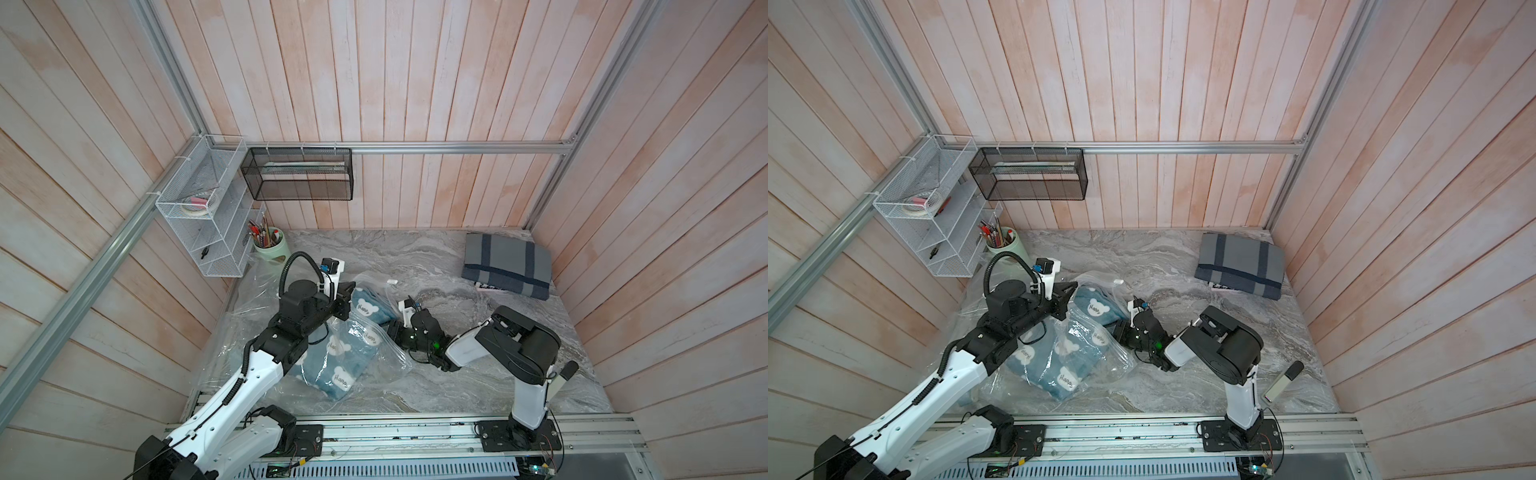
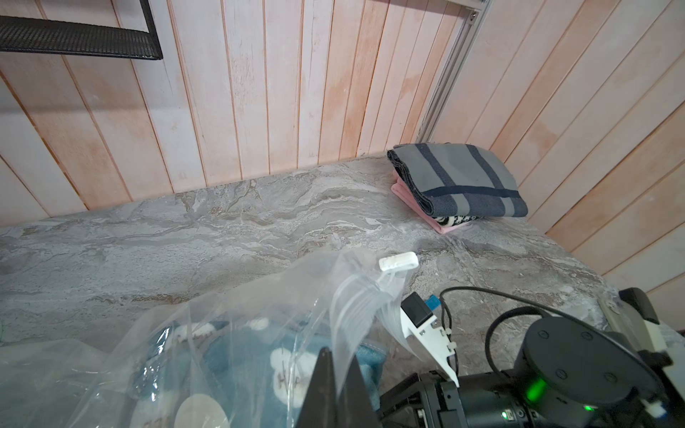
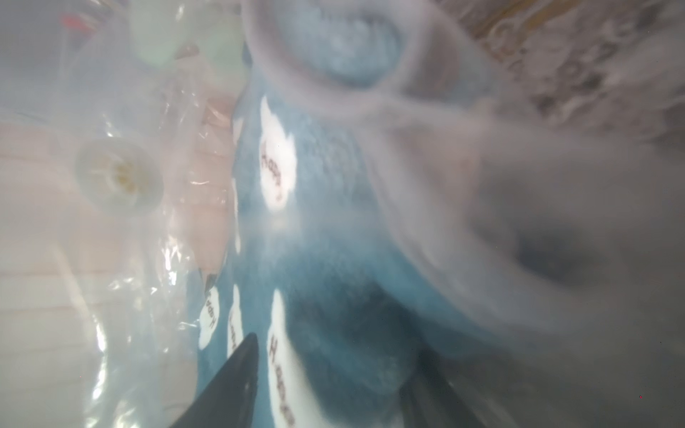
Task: Take the blanket out of the vacuum bag
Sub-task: Take out the blanket from the vacuum bag.
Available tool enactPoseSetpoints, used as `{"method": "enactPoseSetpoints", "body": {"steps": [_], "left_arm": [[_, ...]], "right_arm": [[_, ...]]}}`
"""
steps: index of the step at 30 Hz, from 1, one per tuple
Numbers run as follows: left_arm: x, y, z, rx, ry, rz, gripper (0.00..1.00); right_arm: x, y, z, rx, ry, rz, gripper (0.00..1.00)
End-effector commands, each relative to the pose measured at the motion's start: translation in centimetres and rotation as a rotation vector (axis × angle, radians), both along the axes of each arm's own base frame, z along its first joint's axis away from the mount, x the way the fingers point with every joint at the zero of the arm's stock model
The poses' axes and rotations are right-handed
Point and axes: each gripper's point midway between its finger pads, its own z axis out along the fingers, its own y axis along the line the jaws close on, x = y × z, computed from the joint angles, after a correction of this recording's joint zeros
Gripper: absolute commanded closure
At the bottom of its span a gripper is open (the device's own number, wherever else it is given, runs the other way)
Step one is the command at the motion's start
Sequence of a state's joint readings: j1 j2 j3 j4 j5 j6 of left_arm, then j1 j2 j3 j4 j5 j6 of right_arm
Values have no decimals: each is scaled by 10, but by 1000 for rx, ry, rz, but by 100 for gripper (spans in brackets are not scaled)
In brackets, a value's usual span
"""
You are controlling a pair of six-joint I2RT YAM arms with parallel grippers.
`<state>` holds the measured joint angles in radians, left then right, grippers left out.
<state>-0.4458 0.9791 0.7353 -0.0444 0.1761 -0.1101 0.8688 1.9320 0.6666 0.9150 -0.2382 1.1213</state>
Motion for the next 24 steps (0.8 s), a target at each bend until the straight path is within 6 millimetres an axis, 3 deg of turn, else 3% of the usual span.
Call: {"method": "enactPoseSetpoints", "body": {"steps": [1,19,21,24], "left_arm": [[-3,0,9,-19,-30,-12,100],[-4,3,2,-14,-21,2,100],[-3,4,1,-8,-22,8,100],[-2,5,-2,-3,-18,14,100]], "right_arm": [[-7,14,-7,-20,1,55,41],[-7,46,-13,-58,-5,141,41],[-6,51,-12,-51,-12,154,49],[-5,58,-12,-32,-8,173,70]]}}
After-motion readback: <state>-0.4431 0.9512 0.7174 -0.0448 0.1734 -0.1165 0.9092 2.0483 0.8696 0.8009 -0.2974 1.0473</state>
